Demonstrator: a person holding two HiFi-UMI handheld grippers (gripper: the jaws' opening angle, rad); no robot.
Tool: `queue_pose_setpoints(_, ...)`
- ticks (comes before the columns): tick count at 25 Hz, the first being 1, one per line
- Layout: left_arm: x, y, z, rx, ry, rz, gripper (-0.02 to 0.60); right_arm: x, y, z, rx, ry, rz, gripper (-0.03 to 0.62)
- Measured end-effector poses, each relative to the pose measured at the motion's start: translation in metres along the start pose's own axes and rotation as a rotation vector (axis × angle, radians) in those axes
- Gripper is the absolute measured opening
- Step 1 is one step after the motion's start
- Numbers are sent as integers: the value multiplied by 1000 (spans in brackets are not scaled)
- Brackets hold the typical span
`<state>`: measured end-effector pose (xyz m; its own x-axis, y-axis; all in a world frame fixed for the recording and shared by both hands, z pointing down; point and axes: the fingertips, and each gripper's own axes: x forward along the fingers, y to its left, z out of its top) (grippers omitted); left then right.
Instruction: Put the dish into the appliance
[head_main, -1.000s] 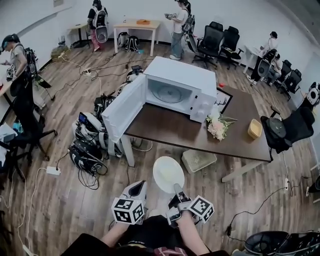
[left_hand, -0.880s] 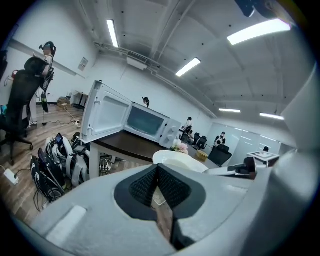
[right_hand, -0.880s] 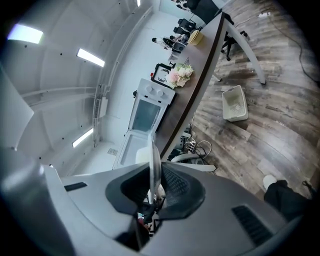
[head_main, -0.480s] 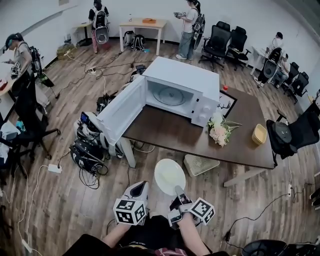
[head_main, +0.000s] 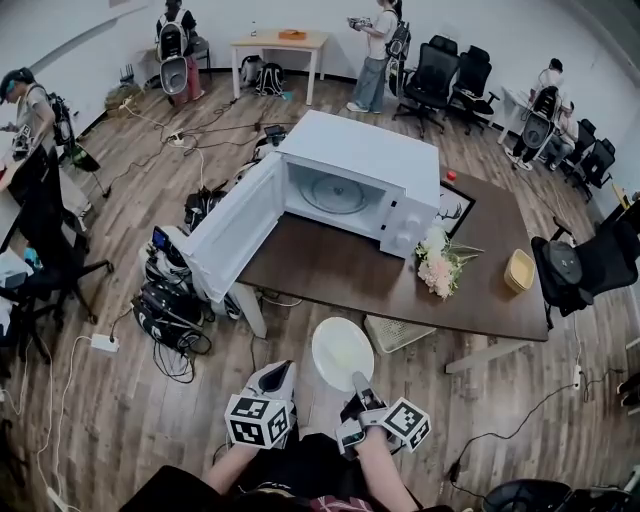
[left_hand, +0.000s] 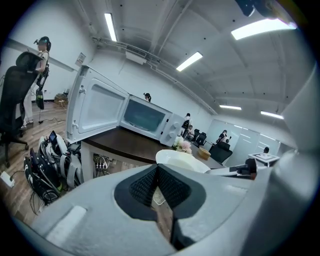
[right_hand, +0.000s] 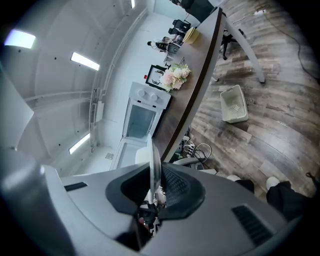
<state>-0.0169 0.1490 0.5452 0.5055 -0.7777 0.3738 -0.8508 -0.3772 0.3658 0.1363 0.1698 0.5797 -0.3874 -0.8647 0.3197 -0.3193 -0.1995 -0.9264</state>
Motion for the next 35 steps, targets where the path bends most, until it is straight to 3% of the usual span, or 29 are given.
queue_pose_setpoints(20, 143, 83, 118, 89, 13, -138, 9, 148, 49, 59, 43, -138, -24, 55)
queue_pose_setpoints(28, 176, 101, 139, 113, 37, -201, 9, 188, 57, 64, 75, -197, -41, 57)
queue_pose_setpoints(35, 195, 118, 152, 84, 37, -179, 9, 210, 64, 74, 74, -204, -53, 55)
